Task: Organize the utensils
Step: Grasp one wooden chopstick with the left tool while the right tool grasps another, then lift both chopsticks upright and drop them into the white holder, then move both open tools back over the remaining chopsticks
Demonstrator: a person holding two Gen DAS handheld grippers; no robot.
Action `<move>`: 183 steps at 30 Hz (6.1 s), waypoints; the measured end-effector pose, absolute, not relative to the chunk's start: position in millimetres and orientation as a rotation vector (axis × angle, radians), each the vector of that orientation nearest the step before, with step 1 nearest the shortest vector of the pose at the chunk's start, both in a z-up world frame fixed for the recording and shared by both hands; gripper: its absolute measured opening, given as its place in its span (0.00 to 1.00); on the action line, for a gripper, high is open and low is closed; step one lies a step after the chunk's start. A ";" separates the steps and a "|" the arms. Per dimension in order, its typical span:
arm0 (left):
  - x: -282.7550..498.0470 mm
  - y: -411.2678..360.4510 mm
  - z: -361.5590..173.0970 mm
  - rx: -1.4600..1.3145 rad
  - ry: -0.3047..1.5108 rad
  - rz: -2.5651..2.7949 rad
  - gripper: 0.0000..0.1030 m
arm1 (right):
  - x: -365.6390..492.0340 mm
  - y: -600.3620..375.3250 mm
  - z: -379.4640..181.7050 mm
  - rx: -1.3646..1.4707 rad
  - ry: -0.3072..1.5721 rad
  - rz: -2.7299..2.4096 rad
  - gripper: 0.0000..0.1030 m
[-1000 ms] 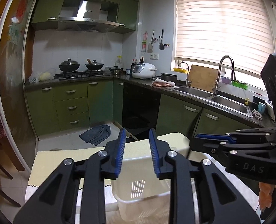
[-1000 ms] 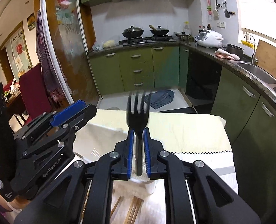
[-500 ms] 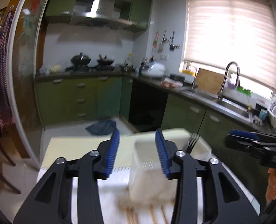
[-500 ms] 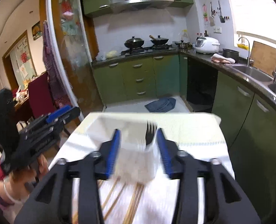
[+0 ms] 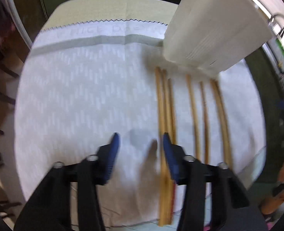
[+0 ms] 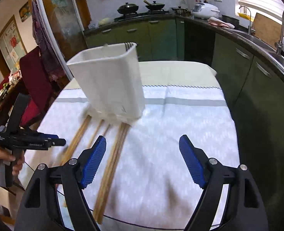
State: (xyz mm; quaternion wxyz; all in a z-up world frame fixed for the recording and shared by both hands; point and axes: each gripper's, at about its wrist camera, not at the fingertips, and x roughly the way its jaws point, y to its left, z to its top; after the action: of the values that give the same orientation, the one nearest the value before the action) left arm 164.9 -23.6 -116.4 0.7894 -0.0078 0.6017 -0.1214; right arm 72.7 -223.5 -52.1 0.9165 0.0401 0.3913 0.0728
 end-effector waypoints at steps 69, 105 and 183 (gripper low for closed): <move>195.1 -79.3 -131.8 0.166 1.279 -0.300 0.07 | 163.4 -119.3 -132.2 0.002 1.186 0.149 0.06; 109.7 -36.9 -0.9 0.079 0.837 -0.372 0.06 | 62.2 -174.6 3.4 0.152 0.766 0.281 0.06; 153.2 -59.2 -85.5 0.035 1.174 -0.350 0.55 | 65.3 -200.2 -25.4 0.135 0.797 0.240 0.34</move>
State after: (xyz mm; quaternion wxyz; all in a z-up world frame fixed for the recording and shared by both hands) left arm 153.2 -59.2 -85.5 0.8180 0.0162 0.5510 -0.1643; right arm 65.3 -200.2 -25.4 0.9124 0.0653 0.3870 0.1164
